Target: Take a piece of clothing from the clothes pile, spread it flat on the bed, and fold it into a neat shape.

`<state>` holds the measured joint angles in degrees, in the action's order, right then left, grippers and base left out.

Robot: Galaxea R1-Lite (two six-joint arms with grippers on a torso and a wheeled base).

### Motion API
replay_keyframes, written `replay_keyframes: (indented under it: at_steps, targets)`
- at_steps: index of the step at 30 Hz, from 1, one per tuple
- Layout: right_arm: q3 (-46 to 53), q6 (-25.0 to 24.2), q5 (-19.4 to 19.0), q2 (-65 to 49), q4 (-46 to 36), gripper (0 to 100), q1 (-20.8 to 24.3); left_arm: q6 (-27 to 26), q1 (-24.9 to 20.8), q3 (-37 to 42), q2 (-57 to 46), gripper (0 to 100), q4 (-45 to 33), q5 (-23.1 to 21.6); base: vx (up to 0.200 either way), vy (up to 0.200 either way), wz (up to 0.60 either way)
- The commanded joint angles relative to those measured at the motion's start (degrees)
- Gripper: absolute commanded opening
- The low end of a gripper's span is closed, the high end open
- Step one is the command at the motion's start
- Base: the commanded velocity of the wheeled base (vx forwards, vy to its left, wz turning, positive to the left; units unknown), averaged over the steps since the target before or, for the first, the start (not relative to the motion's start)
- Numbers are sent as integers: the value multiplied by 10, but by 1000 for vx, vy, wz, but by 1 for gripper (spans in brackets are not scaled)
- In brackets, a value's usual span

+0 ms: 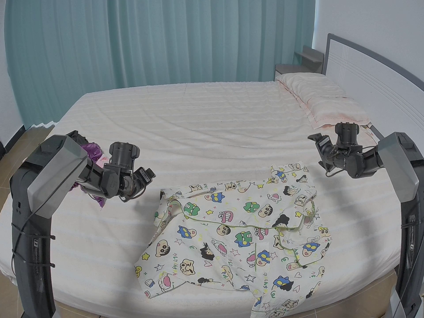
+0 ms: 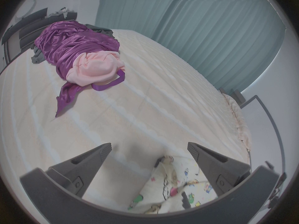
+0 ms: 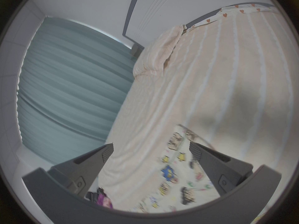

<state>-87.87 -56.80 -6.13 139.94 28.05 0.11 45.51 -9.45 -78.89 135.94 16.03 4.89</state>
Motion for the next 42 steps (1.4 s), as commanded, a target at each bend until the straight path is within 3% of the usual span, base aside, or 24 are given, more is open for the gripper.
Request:
replay_keyframes:
  at_steps: [1,6,11,16,21,28,33,37,38,42]
  targets:
    - [416,237,-195,-149,132,100,-100,82,-2,249,-177,100,84,-145,0,0,0]
    - [510,312,-250,-136,175,100,-125,105,-21,335,-207,100,150,-145,0,0,0]
    - [534,363,-251,-102,177,100,-126,169,-51,384,-244,100,174,-146,0,0,0]
    - [548,383,-253,-92,177,100,-126,186,-87,422,-251,100,214,-145,0,0,0]
    - [551,405,-257,-92,178,100,-122,202,-92,435,-248,100,248,-144,0,0,0]
    - [535,400,-259,-92,187,100,-91,203,-91,438,-245,100,248,-145,0,0,0]
    - [504,359,-252,-68,201,100,-45,202,-90,439,-242,100,263,-144,0,0,0]
    - [492,354,-243,-55,211,100,-36,201,-89,441,-241,100,267,-144,0,0,0]
    - [492,353,-238,-52,213,0,-36,201,-87,442,-241,100,267,-144,0,0,0]
    - [493,353,-223,-54,213,0,-40,201,-81,442,-239,100,267,-144,0,0,0]
